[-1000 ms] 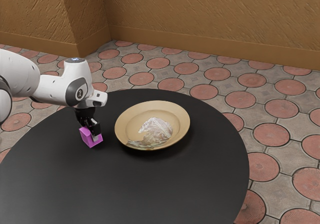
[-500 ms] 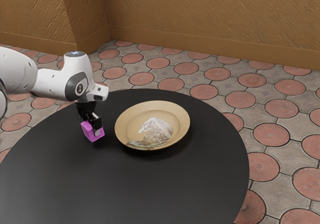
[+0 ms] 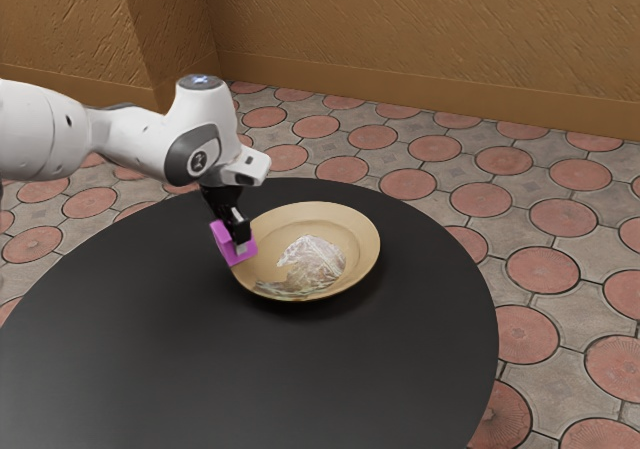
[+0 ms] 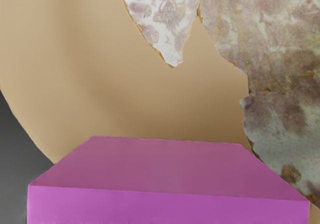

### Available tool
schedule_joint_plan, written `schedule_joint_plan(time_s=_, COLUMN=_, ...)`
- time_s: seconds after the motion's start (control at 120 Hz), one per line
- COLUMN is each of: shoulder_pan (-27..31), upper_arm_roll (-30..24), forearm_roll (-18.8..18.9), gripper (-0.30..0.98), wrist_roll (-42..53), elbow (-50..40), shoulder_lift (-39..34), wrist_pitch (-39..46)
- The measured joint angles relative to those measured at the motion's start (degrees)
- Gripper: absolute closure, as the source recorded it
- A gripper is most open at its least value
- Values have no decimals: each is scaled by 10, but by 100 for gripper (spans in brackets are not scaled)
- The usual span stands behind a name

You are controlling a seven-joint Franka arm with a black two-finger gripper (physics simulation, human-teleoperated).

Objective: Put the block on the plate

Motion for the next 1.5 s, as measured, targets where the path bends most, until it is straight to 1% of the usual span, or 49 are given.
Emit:
schedule_joint_plan(time_s=0.125, shoulder_pan=34, upper_arm_roll=-79, forearm_roll=38, gripper=28, wrist_roll=-16, elbow=18, shoulder_lift=7, wrist_pitch=-6)
schedule_joint_plan(time_s=0.208, shoulder_pan=50, upper_arm_roll=-119, forearm_roll=63, gripper=28, wrist_roll=-27, elbow=33, shoulder_lift=21, wrist_pitch=-9)
schedule_joint_plan(time_s=0.283, shoulder_pan=56, upper_arm_roll=-143, forearm_roll=80, gripper=28, wrist_roll=-35, elbow=58, shoulder_lift=41, wrist_pitch=-10)
schedule_joint_plan(time_s=0.367, shoulder_pan=58, upper_arm_roll=-157, forearm_roll=94, gripper=28, wrist_roll=-44, elbow=80, shoulder_lift=61, wrist_pitch=-11)
schedule_joint_plan(time_s=0.583, shoulder_pan=51, upper_arm_roll=-163, forearm_roll=117, gripper=28, wrist_roll=-59, elbow=139, shoulder_lift=113, wrist_pitch=-13)
schedule_joint_plan(time_s=0.85, shoulder_pan=46, upper_arm_roll=-164, forearm_roll=126, gripper=27, wrist_roll=-71, elbow=159, shoulder_lift=142, wrist_pitch=-13)
schedule_joint_plan(time_s=0.975, shoulder_pan=46, upper_arm_roll=-164, forearm_roll=125, gripper=15, wrist_roll=-73, elbow=160, shoulder_lift=143, wrist_pitch=-16)
schedule_joint_plan(time_s=1.108, shoulder_pan=46, upper_arm_roll=-164, forearm_roll=124, gripper=8, wrist_roll=-75, elbow=168, shoulder_lift=142, wrist_pitch=-27)
schedule_joint_plan(time_s=1.267, shoulder_pan=46, upper_arm_roll=-165, forearm_roll=124, gripper=4, wrist_roll=-78, elbow=170, shoulder_lift=135, wrist_pitch=-42)
schedule_joint_plan(time_s=1.5, shoulder_pan=52, upper_arm_roll=-177, forearm_roll=115, gripper=1, wrist_roll=-82, elbow=170, shoulder_lift=93, wrist_pitch=-82)
